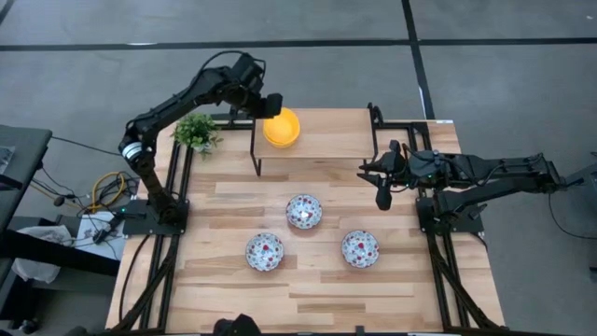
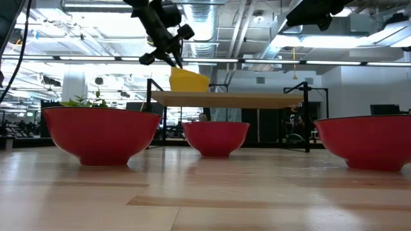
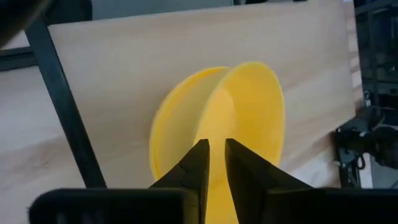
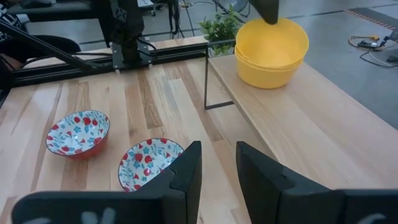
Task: Pick & Place Mini bowls
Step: Stack the yellow bowl on top of the yellow bowls on the shelf, then put the bottom left white bowl on the shelf
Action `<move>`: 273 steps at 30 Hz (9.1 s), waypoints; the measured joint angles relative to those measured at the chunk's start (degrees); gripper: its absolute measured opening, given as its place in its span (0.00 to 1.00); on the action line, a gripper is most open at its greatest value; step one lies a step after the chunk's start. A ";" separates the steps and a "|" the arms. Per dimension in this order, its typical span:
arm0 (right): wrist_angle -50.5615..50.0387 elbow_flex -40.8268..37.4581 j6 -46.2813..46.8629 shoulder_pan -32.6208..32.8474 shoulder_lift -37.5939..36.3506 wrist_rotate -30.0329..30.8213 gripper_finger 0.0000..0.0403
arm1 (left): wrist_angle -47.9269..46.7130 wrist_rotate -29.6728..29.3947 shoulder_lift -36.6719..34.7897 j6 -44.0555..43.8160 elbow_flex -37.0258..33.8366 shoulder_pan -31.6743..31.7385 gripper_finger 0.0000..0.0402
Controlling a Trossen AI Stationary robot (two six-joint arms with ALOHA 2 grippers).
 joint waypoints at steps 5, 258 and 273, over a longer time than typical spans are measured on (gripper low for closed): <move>-0.70 0.02 0.43 0.00 0.00 0.00 0.22 | 3.84 -0.01 0.08 -1.13 -2.77 0.35 0.10; 9.57 40.79 -26.13 7.50 39.98 46.45 0.02 | 54.11 -55.62 -22.00 38.35 -26.31 -40.09 0.01; 7.85 40.80 -26.89 7.45 39.96 47.25 0.00 | 55.13 -51.29 -22.02 39.16 -26.31 -40.15 0.17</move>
